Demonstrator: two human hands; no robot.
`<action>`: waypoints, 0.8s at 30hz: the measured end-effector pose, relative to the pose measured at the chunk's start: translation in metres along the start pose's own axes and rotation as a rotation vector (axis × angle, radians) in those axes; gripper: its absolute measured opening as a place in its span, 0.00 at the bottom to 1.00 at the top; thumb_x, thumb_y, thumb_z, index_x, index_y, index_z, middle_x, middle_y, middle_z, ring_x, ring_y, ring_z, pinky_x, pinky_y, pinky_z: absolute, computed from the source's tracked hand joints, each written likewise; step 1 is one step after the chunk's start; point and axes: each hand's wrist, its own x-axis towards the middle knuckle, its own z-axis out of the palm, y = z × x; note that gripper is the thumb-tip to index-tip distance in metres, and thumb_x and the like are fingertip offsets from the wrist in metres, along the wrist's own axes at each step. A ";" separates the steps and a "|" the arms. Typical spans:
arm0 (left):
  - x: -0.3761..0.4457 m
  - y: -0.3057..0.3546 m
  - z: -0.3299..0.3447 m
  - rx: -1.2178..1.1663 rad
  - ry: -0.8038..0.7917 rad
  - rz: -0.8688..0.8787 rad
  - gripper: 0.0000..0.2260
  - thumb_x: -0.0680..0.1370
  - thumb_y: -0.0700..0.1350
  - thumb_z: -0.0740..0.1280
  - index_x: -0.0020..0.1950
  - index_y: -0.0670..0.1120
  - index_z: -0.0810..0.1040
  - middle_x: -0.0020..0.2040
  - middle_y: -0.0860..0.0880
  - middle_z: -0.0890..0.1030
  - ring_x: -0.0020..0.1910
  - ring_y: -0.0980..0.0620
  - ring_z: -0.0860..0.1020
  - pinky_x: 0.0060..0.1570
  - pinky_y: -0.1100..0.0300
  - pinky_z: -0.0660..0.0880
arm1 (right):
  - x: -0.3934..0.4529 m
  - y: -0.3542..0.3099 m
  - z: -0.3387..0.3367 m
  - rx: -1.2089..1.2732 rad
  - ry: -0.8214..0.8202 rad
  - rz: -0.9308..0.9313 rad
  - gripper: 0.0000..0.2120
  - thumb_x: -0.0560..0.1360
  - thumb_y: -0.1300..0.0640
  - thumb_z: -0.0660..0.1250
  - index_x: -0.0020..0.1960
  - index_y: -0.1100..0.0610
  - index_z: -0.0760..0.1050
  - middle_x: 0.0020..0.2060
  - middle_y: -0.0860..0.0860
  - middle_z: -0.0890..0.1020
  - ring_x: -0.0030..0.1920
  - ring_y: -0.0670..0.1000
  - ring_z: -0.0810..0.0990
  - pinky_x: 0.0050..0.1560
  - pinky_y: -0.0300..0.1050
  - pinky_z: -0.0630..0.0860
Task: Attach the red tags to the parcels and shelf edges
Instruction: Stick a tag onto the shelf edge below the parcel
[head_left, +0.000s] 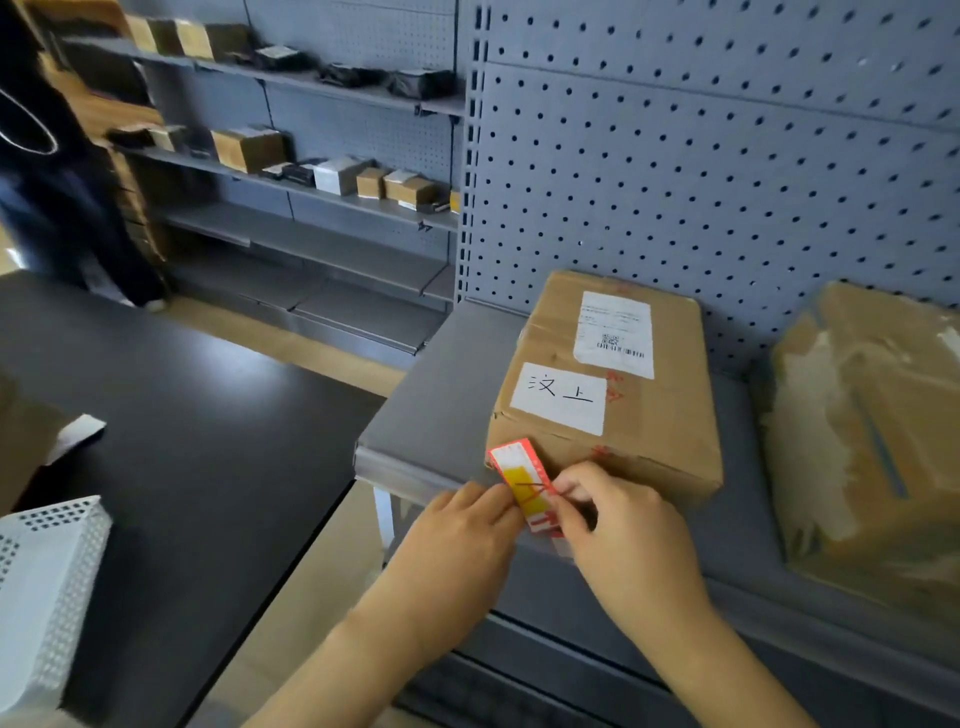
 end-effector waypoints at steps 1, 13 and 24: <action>0.000 0.000 0.001 -0.005 0.005 0.010 0.17 0.61 0.41 0.75 0.48 0.50 0.77 0.42 0.52 0.80 0.38 0.50 0.79 0.33 0.58 0.78 | 0.000 -0.001 0.000 0.001 0.004 0.007 0.03 0.75 0.49 0.67 0.45 0.48 0.77 0.38 0.44 0.84 0.38 0.47 0.81 0.35 0.47 0.80; -0.009 -0.008 0.010 0.049 -0.010 0.064 0.15 0.59 0.41 0.77 0.43 0.47 0.79 0.40 0.50 0.79 0.36 0.49 0.79 0.30 0.58 0.78 | -0.002 -0.013 0.012 0.006 0.141 -0.045 0.02 0.75 0.51 0.67 0.45 0.48 0.77 0.38 0.44 0.83 0.38 0.46 0.81 0.33 0.48 0.79; -0.007 -0.009 0.003 0.024 0.032 0.084 0.14 0.60 0.42 0.78 0.44 0.47 0.80 0.41 0.51 0.80 0.34 0.51 0.79 0.28 0.60 0.76 | -0.003 -0.008 0.009 0.100 0.089 -0.014 0.02 0.74 0.53 0.69 0.46 0.47 0.78 0.40 0.45 0.82 0.42 0.46 0.79 0.40 0.48 0.79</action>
